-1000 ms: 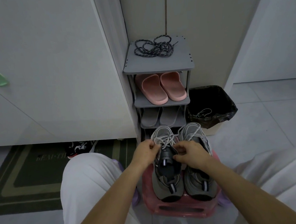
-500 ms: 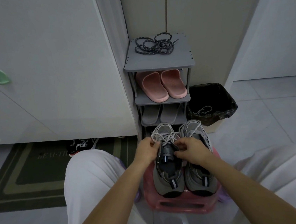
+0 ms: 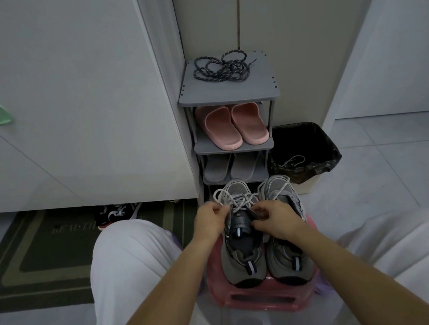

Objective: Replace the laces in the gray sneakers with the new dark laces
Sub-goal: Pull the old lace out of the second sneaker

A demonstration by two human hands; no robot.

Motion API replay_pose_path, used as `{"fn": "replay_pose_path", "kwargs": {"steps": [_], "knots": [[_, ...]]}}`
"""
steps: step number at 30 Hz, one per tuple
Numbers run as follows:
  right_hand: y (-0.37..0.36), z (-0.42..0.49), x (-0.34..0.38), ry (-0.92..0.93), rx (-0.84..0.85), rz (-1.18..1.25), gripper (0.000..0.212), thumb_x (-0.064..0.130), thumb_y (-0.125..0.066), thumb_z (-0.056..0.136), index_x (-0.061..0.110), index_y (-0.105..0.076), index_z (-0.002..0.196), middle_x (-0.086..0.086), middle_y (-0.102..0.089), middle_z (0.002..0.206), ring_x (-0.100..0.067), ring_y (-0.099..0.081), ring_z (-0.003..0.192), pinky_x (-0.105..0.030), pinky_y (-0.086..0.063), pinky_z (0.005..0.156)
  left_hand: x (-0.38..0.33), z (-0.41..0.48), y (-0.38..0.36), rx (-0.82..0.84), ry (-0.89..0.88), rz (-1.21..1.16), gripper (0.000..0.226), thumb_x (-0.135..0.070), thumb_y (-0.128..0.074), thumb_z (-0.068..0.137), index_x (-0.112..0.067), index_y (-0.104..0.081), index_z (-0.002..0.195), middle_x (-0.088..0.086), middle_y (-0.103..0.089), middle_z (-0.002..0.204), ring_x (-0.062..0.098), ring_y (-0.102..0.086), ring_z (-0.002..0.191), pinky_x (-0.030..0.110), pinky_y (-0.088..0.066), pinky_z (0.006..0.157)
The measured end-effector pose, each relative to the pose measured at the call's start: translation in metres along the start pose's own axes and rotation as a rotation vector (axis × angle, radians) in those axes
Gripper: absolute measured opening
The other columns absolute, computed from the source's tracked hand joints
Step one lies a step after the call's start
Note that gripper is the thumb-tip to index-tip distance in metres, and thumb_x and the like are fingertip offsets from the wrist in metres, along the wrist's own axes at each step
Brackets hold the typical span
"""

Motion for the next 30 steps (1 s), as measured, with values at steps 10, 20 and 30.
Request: {"fn": "replay_pose_path", "kwargs": {"steps": [10, 20, 30], "knots": [[0.000, 0.000, -0.003, -0.014, 0.009, 0.020, 0.043, 0.018, -0.069, 0.080, 0.015, -0.060, 0.121, -0.005, -0.066, 0.109, -0.016, -0.061, 0.100, -0.024, -0.048, 0.087, -0.006, 0.012, 0.039, -0.162, -0.005, 0.002, 0.021, -0.019, -0.051, 0.096, -0.006, -0.061, 0.082, 0.007, -0.063, 0.082, 0.020, -0.059, 0.075, 0.027, -0.042, 0.066], [0.000, 0.003, -0.003, -0.006, 0.001, 0.009, 0.042, 0.019, -0.070, 0.079, 0.016, -0.061, 0.120, -0.004, -0.067, 0.106, -0.015, -0.061, 0.096, -0.023, -0.048, 0.083, -0.048, -0.016, 0.019, -0.066, -0.489, 0.365, 0.008, -0.016, -0.059, 0.089, -0.014, -0.062, 0.095, -0.003, -0.054, 0.097, 0.010, -0.054, 0.081, 0.023, -0.040, 0.070], [0.001, 0.002, -0.003, -0.009, 0.004, 0.005, 0.041, 0.019, -0.070, 0.079, 0.016, -0.061, 0.119, -0.005, -0.067, 0.107, -0.017, -0.061, 0.098, -0.027, -0.049, 0.087, -0.050, -0.006, 0.005, 0.097, -0.504, 0.690, 0.010, -0.020, -0.054, 0.092, -0.018, -0.063, 0.095, 0.001, -0.060, 0.103, 0.021, -0.058, 0.095, 0.032, -0.045, 0.075]]}}
Point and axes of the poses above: each hand's wrist, its own z-axis towards the middle knuckle, its own y-axis out of the back of the hand, x = y × z, the point moved 10 cm from there along z, towards the middle knuckle
